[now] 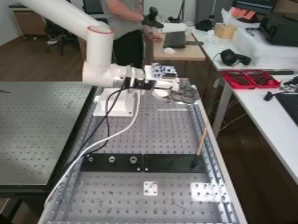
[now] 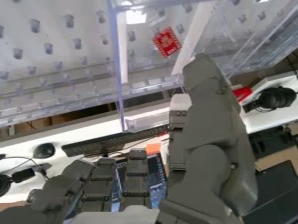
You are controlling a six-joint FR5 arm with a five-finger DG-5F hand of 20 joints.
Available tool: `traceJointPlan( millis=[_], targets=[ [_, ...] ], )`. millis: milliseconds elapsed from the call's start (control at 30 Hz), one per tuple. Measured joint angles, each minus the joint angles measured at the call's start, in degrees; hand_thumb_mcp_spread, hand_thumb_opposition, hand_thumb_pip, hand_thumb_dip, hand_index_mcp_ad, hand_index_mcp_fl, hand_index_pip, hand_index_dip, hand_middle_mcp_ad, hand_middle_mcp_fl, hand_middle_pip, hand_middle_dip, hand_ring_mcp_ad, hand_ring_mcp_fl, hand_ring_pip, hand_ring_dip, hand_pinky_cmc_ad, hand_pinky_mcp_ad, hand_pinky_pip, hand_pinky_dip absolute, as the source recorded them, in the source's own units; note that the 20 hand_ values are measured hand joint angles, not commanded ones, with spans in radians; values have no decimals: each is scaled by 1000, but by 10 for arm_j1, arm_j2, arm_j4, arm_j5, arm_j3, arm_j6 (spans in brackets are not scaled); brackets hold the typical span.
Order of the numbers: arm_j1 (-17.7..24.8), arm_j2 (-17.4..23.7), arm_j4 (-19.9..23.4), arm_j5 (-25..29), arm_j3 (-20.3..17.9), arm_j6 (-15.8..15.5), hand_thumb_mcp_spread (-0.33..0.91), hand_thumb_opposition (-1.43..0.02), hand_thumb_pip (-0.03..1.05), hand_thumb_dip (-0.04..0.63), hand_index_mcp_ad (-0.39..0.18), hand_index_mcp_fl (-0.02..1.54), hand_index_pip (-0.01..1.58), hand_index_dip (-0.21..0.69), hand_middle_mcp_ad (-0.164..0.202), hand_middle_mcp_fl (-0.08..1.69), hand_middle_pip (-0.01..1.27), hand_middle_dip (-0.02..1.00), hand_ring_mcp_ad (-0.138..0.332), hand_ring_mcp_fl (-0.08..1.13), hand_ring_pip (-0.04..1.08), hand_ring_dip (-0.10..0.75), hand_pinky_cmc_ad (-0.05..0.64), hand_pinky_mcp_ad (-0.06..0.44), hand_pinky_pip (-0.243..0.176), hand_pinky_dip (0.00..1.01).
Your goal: Grab the pcb board and place it in the clear container
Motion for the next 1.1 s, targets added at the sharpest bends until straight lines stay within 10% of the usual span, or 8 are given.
traceJointPlan(
  millis=[533, 1100],
  targets=[
    [-23, 81, 8, -6, -39, -17, 620, -836, 335, 236, -208, 241, 913, 342, 61, 59, 136, 155, 131, 33, 94, 16, 328, 101, -89, 188],
    [-78, 232, -59, 15, -83, -79, 545, -759, 307, 232, -140, 286, 389, 361, 59, 7, 136, 155, 136, 0, 91, 16, 314, 98, -93, 182]
  ],
)
